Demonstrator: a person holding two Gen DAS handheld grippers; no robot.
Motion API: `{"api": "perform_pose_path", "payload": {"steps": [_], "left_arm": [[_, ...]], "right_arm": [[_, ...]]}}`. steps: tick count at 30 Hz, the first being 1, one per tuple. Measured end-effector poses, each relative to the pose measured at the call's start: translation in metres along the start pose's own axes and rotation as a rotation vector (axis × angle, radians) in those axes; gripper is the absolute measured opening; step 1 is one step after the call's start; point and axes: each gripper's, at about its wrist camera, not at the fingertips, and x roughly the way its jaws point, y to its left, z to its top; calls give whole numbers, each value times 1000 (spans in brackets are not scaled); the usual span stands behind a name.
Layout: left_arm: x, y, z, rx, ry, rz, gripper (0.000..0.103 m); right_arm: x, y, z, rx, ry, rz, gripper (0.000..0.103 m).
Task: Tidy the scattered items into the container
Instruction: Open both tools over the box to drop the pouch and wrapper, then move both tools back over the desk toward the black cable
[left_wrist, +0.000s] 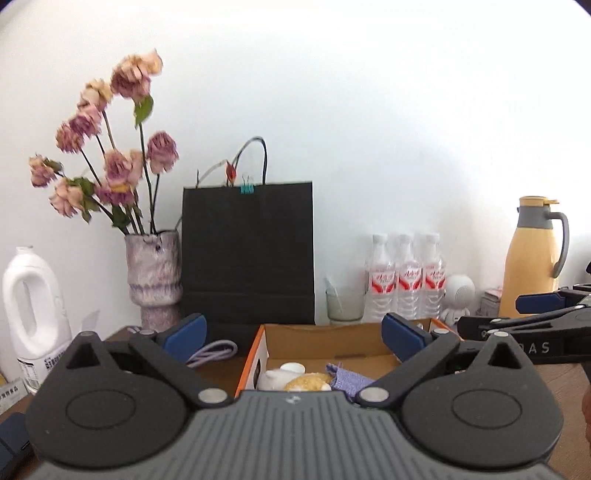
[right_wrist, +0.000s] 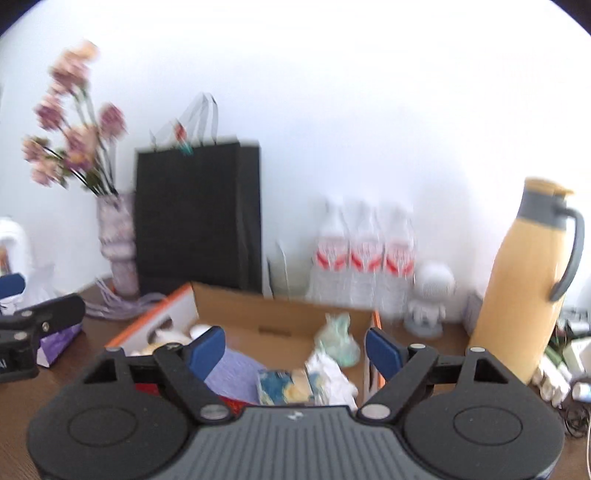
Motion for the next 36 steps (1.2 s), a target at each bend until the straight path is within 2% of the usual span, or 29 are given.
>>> {"api": "perform_pose_path", "payload": {"steps": [2, 5, 8, 13, 20, 29, 36], "left_arm": [[-23, -2, -8, 0, -36, 14, 103], [-54, -4, -19, -23, -44, 21, 103], [-84, -5, -30, -45, -29, 13, 103], [-110, -11, -46, -18, 23, -57, 103], [-115, 1, -63, -94, 92, -139, 103], [-120, 37, -64, -180, 91, -135, 103], [-119, 45, -67, -191, 114, -161, 103]], "right_arm": [[-16, 5, -10, 1, -44, -21, 83], [-41, 6, -23, 48, -65, -21, 83], [-65, 11, -37, 74, -37, -7, 85], [-95, 25, -68, 63, 43, -4, 86], [-122, 37, -83, 53, 109, -58, 86], [-127, 49, -79, 8, 158, -109, 86], [-127, 48, -73, 39, 160, -130, 86]]}}
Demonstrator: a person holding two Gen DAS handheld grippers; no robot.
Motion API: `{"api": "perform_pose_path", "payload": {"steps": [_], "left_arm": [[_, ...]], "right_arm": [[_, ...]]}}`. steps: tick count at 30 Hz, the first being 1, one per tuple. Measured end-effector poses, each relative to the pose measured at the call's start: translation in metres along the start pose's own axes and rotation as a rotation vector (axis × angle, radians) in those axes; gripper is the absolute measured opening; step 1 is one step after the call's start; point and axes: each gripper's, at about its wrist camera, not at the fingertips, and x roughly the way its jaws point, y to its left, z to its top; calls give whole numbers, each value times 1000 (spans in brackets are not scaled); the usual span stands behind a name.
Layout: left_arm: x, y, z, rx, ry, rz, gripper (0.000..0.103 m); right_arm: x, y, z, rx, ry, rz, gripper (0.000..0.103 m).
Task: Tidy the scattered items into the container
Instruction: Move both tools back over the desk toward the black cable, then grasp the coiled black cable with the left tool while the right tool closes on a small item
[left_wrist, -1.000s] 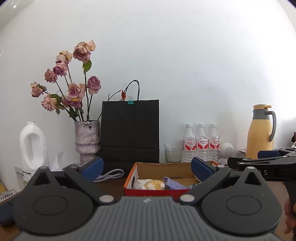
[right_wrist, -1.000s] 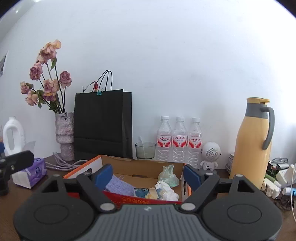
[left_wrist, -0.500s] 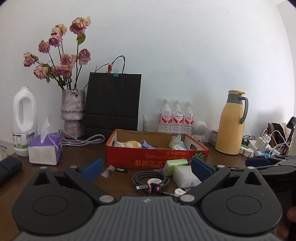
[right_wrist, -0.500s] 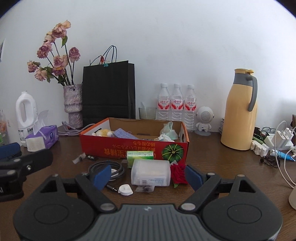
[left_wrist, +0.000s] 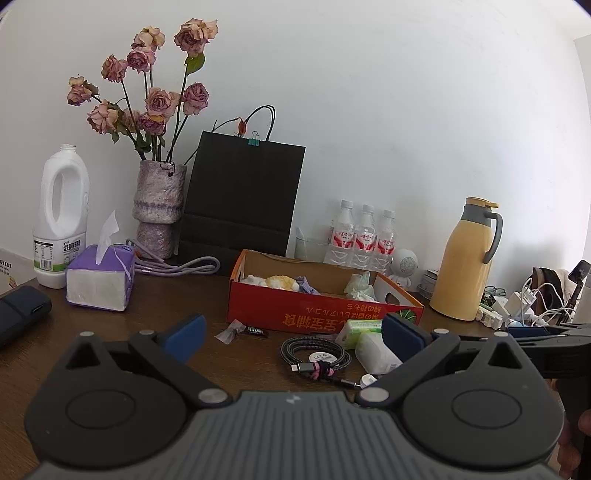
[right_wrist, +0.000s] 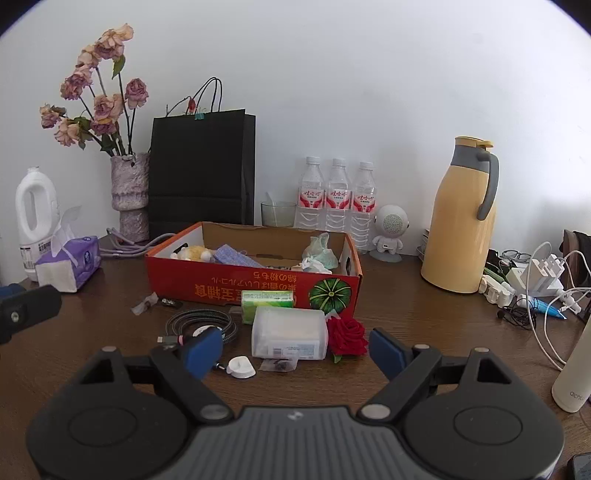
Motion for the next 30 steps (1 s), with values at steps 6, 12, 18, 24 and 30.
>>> {"api": "perform_pose_path", "payload": {"steps": [6, 12, 18, 24, 30], "left_arm": [[8, -3, -8, -1, 50, -17, 103], [18, -8, -14, 3, 95, -26, 103], [14, -15, -27, 36, 162, -46, 103], [45, -25, -22, 97, 201, -36, 103], [117, -35, -4, 254, 252, -176, 70]], "right_arm": [[2, -2, -3, 6, 12, -8, 86], [-2, -3, -7, -29, 20, 13, 86], [-13, -18, -18, -15, 15, 27, 87], [23, -36, -25, 73, 85, 68, 87], [79, -35, -16, 89, 140, 140, 84]]}}
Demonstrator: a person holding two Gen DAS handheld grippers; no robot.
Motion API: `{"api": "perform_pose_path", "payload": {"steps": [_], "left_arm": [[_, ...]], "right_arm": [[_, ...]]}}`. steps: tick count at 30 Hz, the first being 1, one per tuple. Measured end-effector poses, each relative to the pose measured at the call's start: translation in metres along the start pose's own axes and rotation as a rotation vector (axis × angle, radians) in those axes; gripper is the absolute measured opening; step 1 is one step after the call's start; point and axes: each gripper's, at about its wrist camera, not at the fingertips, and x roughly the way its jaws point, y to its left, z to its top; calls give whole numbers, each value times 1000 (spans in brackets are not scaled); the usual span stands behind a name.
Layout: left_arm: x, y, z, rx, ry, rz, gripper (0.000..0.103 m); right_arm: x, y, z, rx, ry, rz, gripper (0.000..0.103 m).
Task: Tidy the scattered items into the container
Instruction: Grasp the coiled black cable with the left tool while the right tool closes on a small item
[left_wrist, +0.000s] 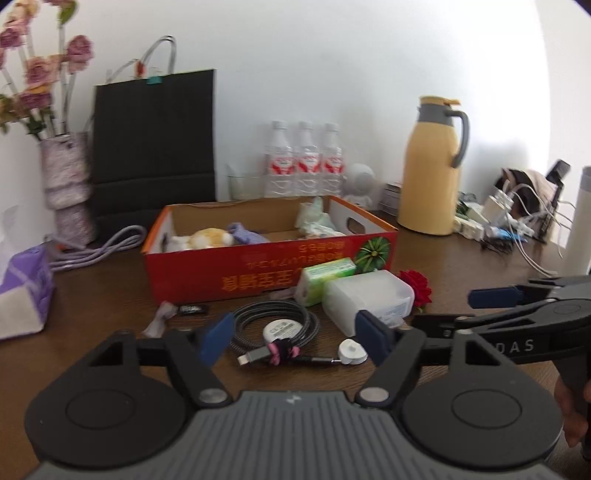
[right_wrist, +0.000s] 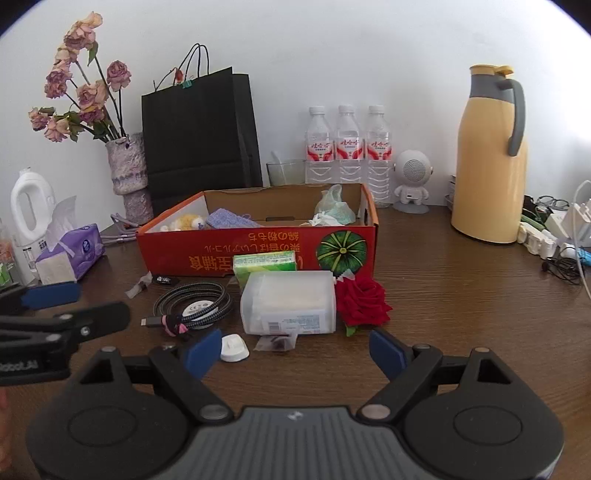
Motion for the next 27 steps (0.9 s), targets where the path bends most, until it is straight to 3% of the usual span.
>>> {"api": "perform_pose_path", "payload": {"steps": [4, 7, 8, 9, 10, 11, 13, 19, 23, 27], "left_arm": [[45, -5, 10, 118, 82, -44, 67], [73, -12, 9, 201, 169, -39, 66], [81, -13, 7, 225, 195, -33, 57], [85, -14, 6, 241, 213, -20, 40], [88, -14, 5, 247, 222, -19, 35], [88, -13, 3, 252, 228, -27, 23], [84, -12, 1, 258, 212, -33, 17], [60, -9, 6, 182, 147, 25, 13], [19, 2, 22, 75, 36, 110, 5], [-23, 8, 27, -36, -40, 126, 5]], "right_arm": [[21, -5, -2, 27, 39, 43, 67], [30, -11, -5, 58, 70, 63, 65], [33, -12, -6, 65, 79, 64, 62], [36, -14, -6, 71, 87, 65, 61], [38, -15, -5, 77, 90, 67, 59], [39, -16, -4, 81, 90, 69, 58], [44, -16, -1, 71, 91, 66, 52], [59, -11, 5, 46, 117, 54, 13], [46, -7, 7, 18, 85, 41, 8], [15, -6, 10, 12, 27, 46, 7]]}}
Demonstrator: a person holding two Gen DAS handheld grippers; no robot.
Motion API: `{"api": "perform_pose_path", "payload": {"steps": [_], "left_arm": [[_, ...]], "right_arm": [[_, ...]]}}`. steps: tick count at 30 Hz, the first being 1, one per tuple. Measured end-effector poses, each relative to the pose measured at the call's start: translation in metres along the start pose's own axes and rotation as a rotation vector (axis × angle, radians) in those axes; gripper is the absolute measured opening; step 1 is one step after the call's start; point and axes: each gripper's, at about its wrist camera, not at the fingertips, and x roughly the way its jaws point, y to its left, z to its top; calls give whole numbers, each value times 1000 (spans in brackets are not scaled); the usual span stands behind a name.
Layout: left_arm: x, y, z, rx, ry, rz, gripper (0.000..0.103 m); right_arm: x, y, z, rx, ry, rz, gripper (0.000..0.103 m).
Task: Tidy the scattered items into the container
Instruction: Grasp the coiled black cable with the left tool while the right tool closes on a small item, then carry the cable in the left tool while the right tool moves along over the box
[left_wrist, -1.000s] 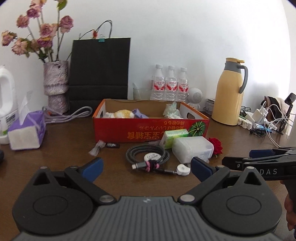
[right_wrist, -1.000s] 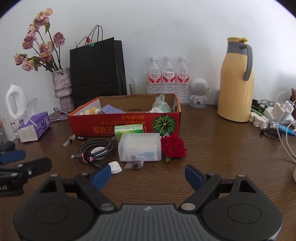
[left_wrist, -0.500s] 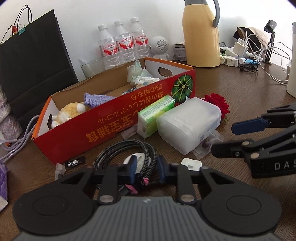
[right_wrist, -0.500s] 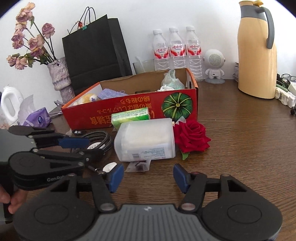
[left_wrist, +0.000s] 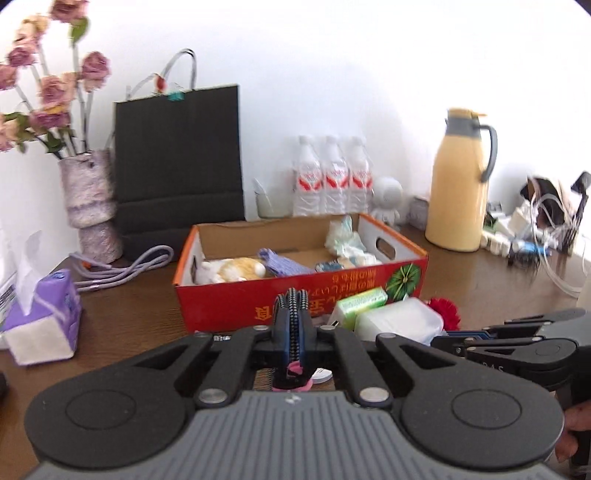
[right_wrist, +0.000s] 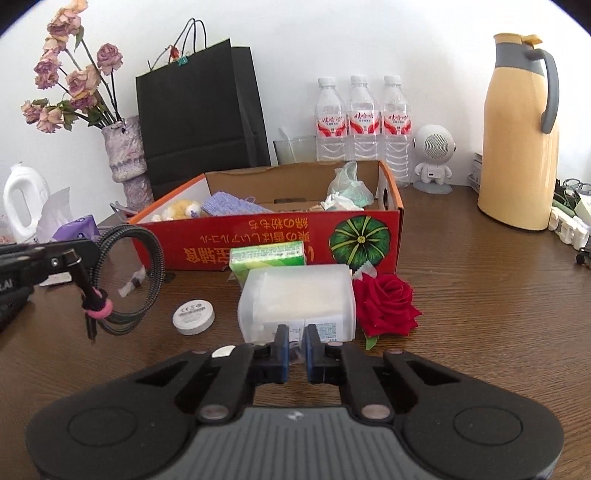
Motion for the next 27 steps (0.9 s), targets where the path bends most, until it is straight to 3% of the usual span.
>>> {"api": "perform_pose_path", "payload": {"steps": [7, 11, 17, 21, 27], "left_arm": [[-67, 6, -17, -132, -46, 0, 5], [-103, -8, -38, -125, -64, -5, 5], [-112, -21, -51, -128, -28, -30, 5], [-103, -14, -24, -104, -93, -34, 5], [-34, 21, 56, -106, -149, 6, 4]], "right_arm": [[-71, 0, -15, 42, -64, 12, 7], [-110, 14, -36, 26, -96, 25, 7], [-130, 27, -46, 15, -99, 47, 7], [-125, 23, -18, 18, -140, 65, 7], [-81, 6, 79, 7, -240, 84, 7]]}}
